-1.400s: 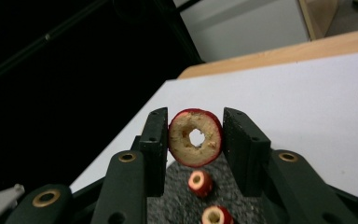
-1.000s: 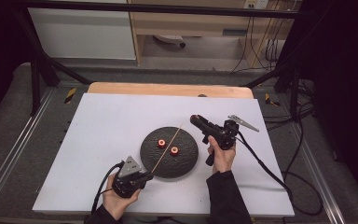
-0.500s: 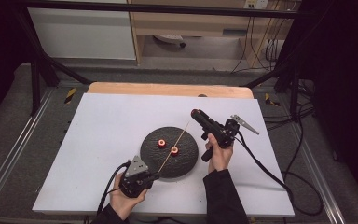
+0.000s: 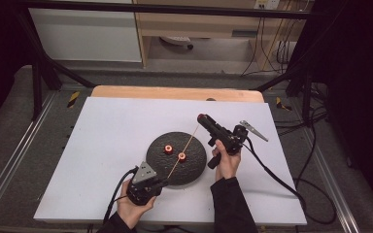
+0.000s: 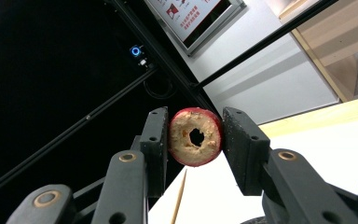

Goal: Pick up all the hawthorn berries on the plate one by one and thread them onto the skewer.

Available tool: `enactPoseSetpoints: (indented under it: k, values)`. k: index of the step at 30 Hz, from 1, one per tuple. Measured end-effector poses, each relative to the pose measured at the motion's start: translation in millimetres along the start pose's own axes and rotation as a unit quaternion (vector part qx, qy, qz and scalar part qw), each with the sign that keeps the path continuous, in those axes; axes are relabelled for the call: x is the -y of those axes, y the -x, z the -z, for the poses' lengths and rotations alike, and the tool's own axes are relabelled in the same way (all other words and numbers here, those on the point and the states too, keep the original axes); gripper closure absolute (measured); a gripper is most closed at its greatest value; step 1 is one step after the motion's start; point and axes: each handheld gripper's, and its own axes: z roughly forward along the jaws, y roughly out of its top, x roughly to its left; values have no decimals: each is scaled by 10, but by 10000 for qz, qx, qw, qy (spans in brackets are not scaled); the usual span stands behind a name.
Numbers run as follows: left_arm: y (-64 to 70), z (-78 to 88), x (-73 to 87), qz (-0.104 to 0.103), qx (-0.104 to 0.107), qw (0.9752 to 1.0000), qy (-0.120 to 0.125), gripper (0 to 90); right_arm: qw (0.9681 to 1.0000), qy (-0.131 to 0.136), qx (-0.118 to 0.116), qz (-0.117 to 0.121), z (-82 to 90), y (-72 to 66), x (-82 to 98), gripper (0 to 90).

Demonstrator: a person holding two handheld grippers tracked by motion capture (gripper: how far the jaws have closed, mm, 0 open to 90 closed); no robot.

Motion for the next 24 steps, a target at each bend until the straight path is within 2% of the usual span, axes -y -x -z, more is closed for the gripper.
enactPoseSetpoints:
  k: [14, 24]
  values:
    - [-1, -9, -5, 51, -14, 10000, 9, 883, 9999, -66, -64, -74, -15, 4, 55, 627]
    - [-5, -26, -22, 185, -33, 9998, 46, 884, 9998, -154, -108, -76, -19, -15, 175, 627]
